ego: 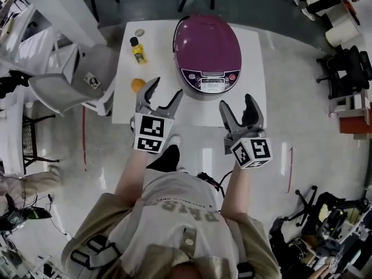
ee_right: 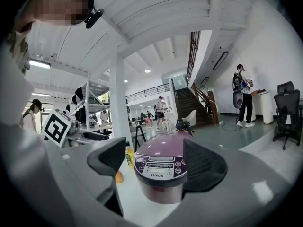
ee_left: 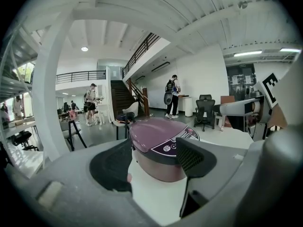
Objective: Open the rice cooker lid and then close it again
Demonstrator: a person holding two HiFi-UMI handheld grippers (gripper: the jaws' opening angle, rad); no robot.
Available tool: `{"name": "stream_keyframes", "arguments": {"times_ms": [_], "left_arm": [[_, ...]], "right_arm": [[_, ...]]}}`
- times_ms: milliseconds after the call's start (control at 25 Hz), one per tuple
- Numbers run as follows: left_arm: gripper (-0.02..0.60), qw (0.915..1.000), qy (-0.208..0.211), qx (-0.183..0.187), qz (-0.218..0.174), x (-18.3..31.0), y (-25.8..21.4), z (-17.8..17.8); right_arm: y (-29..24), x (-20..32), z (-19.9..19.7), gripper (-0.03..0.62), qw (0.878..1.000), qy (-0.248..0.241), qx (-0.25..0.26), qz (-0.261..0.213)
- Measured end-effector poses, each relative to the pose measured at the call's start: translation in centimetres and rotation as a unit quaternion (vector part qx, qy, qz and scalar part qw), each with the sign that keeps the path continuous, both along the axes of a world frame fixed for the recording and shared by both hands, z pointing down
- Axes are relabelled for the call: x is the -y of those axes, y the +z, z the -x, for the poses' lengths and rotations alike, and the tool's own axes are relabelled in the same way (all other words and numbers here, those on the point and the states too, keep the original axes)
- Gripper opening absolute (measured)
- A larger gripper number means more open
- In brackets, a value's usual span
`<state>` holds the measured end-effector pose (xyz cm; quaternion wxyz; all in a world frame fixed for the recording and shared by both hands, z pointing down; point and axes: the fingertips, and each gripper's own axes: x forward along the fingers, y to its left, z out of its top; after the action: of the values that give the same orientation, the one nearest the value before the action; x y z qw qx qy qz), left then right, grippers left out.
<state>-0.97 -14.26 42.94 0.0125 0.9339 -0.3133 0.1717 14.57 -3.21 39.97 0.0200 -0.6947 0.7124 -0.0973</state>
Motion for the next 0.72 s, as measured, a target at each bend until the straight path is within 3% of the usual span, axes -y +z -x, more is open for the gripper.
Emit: {"name": "stream_keyframes", "arguments": {"times_ms": [720], "left_arm": [[0.324,0.9965,0.082,0.011,0.011,7.3,1.0,-4.1]], "right_arm": [[0.5,6.8,-1.1,0.364,1.0,0.003,-0.01,0.012]]}}
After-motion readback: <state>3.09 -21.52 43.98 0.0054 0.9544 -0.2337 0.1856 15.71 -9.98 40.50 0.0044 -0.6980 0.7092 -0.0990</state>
